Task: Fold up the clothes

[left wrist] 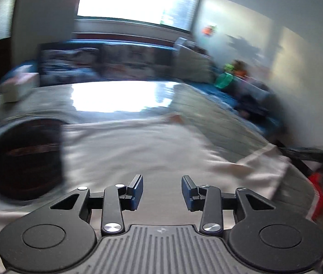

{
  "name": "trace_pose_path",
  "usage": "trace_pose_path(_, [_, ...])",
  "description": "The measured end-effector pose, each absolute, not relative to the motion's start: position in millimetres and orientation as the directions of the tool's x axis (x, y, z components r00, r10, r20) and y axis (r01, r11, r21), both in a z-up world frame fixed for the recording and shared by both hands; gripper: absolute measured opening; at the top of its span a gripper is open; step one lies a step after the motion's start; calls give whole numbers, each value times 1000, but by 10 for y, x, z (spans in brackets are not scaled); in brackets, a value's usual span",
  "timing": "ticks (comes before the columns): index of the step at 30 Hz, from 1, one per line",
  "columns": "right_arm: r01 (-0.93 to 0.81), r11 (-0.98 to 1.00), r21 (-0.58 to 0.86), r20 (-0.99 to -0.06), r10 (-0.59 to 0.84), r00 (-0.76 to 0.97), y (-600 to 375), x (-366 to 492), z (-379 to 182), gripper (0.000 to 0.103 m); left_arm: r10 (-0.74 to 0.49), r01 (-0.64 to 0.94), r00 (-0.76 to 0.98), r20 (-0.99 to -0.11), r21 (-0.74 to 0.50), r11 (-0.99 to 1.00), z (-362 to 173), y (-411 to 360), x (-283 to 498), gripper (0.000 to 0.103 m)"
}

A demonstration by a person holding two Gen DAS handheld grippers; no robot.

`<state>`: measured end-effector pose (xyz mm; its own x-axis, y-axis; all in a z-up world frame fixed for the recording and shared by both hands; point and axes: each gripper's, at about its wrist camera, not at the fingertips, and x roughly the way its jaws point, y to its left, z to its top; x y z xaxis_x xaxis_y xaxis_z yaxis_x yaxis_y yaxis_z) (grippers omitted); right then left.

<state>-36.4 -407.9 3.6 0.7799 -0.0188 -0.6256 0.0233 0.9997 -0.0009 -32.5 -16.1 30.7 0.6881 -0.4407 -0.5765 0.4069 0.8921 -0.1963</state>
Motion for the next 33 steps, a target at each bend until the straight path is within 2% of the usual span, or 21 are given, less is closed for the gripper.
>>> trace_pose_path(7, [14,1000,8,-662,-6,749,-4045,-78,-160,31,-556,572,593,-583,-181,800,237,-841,-358,38])
trace_pose_path(12, [-9,1000,-6,-649,3,761,-3989,-196,-106,34,-569,635,551,-610,-135,760,79,-1140,-423,28])
trace_pose_path(16, [-87,996,-10,-640,60,766,-3863,-435,-24,41,-575,670,522,-630,-115,733,-31,-1278,-491,27])
trace_pose_path(19, [-116,993,-15,-654,78,753,-3823,-533,-54,41,-577,688,510,-638,-100,719,-94,-1355,-521,27])
trace_pose_path(26, [-12,1000,-27,-662,-9,750,-4008,-538,-126,44,-570,703,503,-649,-76,707,-169,-1428,-557,26])
trace_pose_path(33, [28,999,-18,-662,-33,748,-4133,-531,-167,43,-564,700,511,-649,-67,711,-178,-1428,-556,29])
